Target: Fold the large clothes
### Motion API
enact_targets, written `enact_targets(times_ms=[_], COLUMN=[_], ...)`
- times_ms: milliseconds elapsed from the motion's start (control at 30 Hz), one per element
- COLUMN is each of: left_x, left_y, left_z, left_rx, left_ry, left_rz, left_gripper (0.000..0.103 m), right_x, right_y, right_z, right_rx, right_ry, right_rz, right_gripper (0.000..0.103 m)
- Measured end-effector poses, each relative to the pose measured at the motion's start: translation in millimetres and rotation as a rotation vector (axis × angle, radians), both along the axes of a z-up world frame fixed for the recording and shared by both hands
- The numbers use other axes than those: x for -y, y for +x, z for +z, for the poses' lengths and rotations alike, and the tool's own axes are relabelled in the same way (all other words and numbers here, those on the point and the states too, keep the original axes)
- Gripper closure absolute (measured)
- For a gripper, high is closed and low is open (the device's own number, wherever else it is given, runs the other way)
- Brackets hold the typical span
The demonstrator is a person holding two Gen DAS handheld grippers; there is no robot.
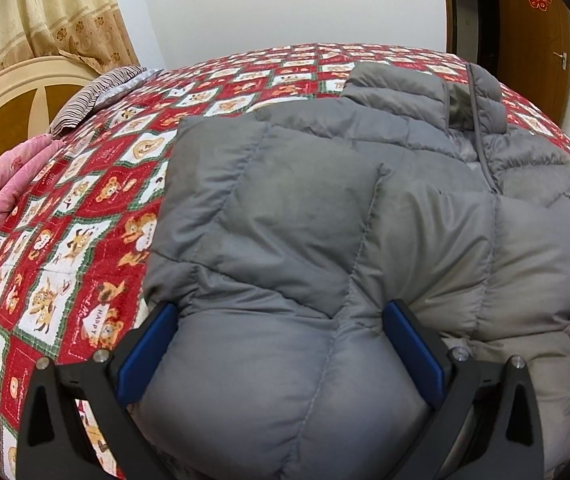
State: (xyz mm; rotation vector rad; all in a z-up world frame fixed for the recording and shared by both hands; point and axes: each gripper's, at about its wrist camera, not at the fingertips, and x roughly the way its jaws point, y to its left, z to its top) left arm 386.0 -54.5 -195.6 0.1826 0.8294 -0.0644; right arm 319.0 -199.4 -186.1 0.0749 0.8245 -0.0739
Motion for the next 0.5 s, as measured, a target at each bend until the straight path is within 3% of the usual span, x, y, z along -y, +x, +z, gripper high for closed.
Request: enact_targets(times_ms=[500], left_x=[0.1], left_y=[0.5], left_z=[-1.7], left_rx=[0.003], left_ry=[-0.004], left_rz=[0.001], left_gripper=[0.0], right_x=[-3.0], right_y=[1.9], right_z=[-0.3], right_rx=[-0.007], right_ry=[-0.021], right_rz=[-0.003], right_gripper=[0.048])
